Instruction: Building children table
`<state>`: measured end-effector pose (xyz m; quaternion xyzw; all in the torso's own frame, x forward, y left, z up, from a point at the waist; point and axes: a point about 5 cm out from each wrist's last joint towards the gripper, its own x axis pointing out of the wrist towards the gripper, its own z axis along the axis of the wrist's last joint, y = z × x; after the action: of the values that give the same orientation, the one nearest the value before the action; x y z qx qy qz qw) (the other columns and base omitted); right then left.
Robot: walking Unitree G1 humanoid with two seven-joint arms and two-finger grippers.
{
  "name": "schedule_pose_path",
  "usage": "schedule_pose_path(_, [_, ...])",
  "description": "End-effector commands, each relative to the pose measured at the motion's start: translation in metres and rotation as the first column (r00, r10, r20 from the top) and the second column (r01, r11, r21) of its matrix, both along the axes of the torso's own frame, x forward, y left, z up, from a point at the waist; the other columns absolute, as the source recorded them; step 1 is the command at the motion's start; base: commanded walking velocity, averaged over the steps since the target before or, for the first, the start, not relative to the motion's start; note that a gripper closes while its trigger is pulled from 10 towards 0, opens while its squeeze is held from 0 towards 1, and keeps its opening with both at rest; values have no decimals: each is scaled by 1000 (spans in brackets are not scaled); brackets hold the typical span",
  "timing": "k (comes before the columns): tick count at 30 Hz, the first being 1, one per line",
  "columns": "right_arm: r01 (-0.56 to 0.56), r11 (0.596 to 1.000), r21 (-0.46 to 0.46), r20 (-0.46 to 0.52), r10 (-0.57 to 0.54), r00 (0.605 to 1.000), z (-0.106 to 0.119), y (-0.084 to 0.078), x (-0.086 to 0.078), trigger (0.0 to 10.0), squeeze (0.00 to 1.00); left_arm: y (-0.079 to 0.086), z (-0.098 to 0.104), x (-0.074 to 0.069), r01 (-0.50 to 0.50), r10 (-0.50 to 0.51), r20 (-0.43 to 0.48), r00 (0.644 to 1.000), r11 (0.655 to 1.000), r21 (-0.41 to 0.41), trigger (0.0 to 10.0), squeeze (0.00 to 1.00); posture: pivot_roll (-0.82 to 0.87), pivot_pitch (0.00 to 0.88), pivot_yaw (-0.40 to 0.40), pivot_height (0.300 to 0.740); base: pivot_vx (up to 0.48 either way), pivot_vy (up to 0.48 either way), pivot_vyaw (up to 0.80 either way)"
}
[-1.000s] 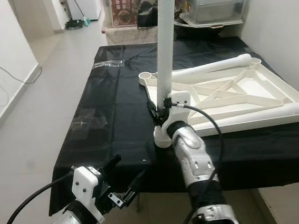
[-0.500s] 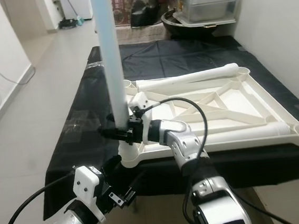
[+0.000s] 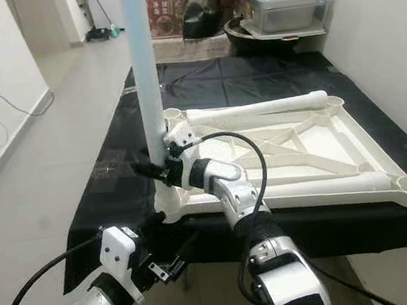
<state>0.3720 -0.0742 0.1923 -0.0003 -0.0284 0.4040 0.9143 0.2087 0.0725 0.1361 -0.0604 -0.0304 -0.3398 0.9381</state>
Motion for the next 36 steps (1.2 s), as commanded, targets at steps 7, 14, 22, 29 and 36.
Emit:
schedule_pose_path(7, [817, 576, 40, -80, -813, 577, -16, -67, -1, 0, 0, 0, -4, -1, 4, -4, -8, 1000, 1000, 7, 10000, 0, 75, 36, -22, 740, 0, 0, 0])
schedule_pose_path(14, [950, 307, 54, -169, -935, 311, -22, -64, -28, 0, 0, 1, -4, -1, 1, -1, -7, 1000, 1000, 10, 10000, 0, 78, 30, -22, 740, 0, 0, 0])
schedule_pose_path(22, [891, 438, 121, -211, -865, 455, -20, -26, -26, 10000, 1000, 1, -5, -1, 4, -4, -11, 1000, 1000, 10, 10000, 0, 77, 33, -23, 740, 0, 0, 0])
schedule_pose_path(29, [748, 620, 238, -174, -730, 661, -12, -27, -21, 10000, 0, 1, -5, 0, 2, -2, -9, 1000, 1000, 9, 10000, 0, 75, 39, -23, 740, 0, 0, 0])
schedule_pose_path(36, [270, 936, 225, -123, -247, 961, -15, -40, -18, 10000, 0, 1, -4, 0, 4, -4, -8, 1000, 1000, 8, 10000, 0, 72, 39, -21, 740, 0, 0, 0])
